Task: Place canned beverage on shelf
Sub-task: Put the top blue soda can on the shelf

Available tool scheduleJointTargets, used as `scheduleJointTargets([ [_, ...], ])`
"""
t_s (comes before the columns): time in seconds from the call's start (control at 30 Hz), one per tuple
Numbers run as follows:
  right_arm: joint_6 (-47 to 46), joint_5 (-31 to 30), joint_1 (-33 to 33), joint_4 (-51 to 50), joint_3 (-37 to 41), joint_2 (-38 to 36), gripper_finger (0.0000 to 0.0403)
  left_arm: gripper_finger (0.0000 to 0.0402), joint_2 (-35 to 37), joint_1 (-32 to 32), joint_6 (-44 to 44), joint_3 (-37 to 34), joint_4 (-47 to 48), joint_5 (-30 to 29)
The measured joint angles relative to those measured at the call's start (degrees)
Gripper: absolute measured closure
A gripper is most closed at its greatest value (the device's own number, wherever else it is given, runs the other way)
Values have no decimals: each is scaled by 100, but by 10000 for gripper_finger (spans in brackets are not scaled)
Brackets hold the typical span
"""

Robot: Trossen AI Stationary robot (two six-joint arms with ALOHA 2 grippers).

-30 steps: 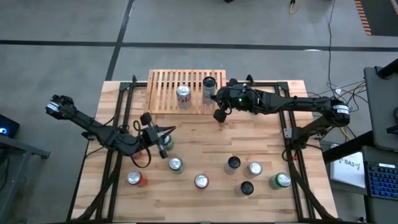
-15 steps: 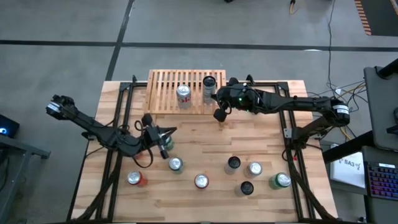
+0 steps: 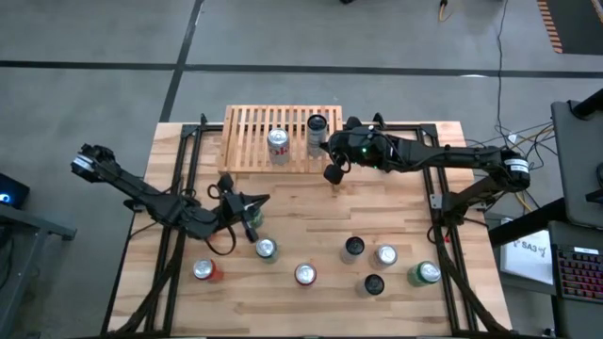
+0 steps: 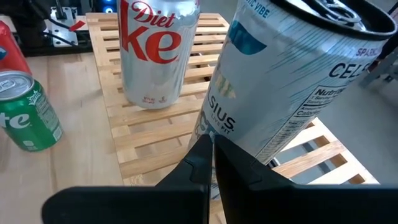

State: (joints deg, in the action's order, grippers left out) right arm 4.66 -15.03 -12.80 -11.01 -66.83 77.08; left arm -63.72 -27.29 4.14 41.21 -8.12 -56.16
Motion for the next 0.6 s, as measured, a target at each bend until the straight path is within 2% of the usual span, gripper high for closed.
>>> scheduleJointTargets([
  [0.4,143,-2,-37,123,0,2,394,401,2,0,-34,0,-91,-2],
  [0.6,218,-2,-111,263,18,2,394,401,2,2,-329,0,-282,-35],
])
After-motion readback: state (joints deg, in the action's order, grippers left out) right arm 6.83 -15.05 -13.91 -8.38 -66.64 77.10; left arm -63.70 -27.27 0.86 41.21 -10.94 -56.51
